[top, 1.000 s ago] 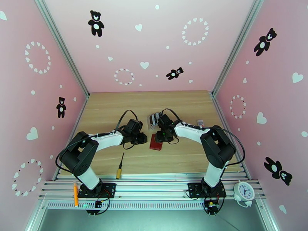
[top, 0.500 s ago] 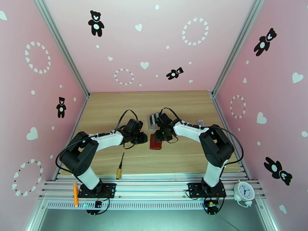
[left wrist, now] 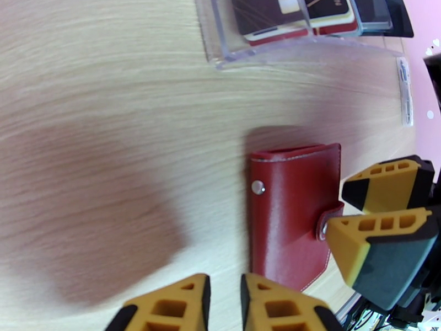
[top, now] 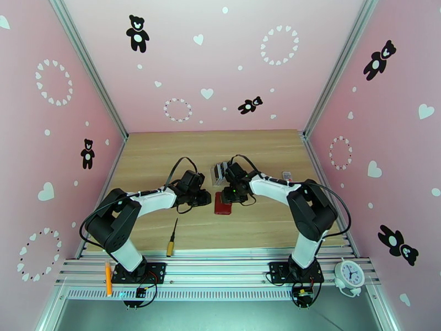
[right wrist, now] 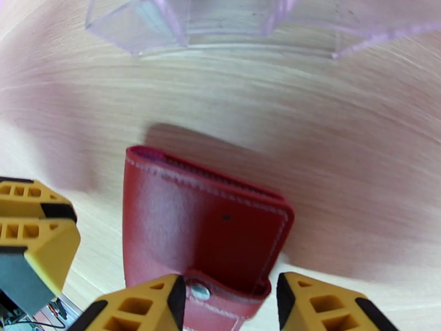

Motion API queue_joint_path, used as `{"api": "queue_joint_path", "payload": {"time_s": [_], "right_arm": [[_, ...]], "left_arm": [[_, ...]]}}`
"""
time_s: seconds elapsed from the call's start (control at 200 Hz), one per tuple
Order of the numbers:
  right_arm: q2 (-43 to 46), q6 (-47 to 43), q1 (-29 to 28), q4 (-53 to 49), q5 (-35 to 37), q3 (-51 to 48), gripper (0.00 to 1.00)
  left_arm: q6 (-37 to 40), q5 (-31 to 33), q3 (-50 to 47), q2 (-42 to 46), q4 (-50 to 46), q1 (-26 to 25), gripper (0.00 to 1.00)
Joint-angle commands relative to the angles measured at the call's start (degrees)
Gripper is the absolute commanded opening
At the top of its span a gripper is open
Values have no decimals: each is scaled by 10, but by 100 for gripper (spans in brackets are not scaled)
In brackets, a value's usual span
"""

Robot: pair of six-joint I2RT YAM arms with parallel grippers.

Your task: Put the credit cards into the card holder

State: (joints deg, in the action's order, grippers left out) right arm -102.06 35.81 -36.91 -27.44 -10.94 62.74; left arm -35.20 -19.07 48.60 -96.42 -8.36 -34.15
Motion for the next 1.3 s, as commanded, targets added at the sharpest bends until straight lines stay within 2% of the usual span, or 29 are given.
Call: {"api": "queue_joint_path", "payload": {"time_s": [0.0,1.296], "right_arm": [[23,10,-3,4,-6,-20,49],[-3,7,-6,16,-26,0,49]], "left_arm": [[-1,-7,3,7,0,6,24],[3,-2,1,15,-6,5,24]]}}
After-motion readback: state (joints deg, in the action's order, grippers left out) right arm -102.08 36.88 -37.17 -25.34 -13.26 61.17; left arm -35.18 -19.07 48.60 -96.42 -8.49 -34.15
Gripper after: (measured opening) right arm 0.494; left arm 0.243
